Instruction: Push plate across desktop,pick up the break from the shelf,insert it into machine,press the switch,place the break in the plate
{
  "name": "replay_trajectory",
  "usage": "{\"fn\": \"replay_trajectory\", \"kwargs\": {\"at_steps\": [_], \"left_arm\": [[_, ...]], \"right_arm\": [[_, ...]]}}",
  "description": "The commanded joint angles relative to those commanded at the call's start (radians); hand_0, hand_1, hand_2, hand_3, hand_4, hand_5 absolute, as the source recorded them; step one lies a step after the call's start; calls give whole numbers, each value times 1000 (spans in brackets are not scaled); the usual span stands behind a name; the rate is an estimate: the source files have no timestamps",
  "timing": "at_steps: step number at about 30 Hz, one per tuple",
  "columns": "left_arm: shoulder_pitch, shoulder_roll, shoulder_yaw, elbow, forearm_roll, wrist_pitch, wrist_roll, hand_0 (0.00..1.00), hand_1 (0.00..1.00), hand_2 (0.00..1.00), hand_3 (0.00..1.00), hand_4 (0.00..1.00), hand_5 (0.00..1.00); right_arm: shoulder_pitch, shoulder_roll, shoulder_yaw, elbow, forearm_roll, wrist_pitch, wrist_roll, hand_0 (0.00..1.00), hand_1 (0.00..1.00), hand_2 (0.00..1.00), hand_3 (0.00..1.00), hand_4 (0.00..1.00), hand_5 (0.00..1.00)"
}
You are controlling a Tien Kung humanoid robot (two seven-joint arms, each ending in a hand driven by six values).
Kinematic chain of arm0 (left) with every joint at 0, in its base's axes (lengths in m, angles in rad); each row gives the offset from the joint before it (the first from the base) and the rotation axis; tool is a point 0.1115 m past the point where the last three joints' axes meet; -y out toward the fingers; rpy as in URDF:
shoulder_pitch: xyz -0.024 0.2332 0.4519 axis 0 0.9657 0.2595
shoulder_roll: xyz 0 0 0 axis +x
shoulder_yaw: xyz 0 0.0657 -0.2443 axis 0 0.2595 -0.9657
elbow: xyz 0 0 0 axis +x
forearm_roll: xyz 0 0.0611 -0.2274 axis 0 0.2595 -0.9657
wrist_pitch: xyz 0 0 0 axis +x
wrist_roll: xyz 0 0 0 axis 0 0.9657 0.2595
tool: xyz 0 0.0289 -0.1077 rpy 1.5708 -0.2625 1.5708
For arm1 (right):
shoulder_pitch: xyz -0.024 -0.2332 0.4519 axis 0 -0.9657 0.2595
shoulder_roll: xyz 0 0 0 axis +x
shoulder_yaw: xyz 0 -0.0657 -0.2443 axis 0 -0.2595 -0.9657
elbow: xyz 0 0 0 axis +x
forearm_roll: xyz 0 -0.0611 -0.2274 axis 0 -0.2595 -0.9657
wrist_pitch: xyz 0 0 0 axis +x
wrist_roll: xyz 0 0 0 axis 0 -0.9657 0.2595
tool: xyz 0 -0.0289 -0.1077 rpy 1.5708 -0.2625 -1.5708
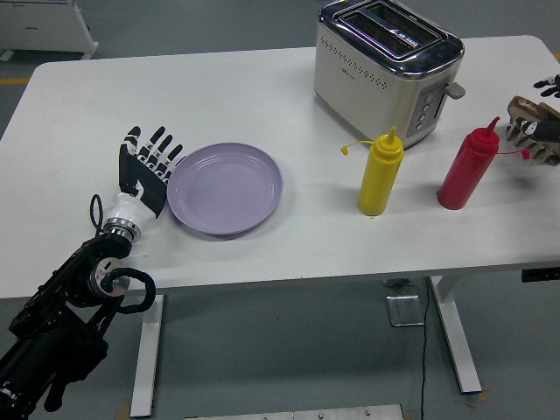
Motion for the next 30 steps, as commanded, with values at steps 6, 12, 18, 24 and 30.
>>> {"fn": "replay_trajectory", "kwargs": {"at_steps": [6,12,18,24,30], "left_arm": [[-24,-25,24,17,-11,-4,0,925,921,976,906,630,998],[-41,-46,46,27,-20,-6,-1,926,923,978,908,628,998],[-59,-50,73,30,-28,-9,0,928,923,980,913,628,998],[-72,-50,102,29,-38,-13,0,931,924,983,920,627,998],[-75,-50,101,13,-36,-5,-6,932,924,982,921,628,998]], "right_arm": [[20,2,-14,-32,-28,-5,-5,645,652,615,664,697,229],[26,4,-21,-51,-40,-25,5,538,550,535,578,581,172],[29,6,-28,-66,-47,-49,20,472,498,523,551,446,118],[33,4,-38,-72,-45,-76,43,398,454,500,536,380,121],[32,-2,-37,-55,-27,-115,77,385,443,490,530,348,120]]}}
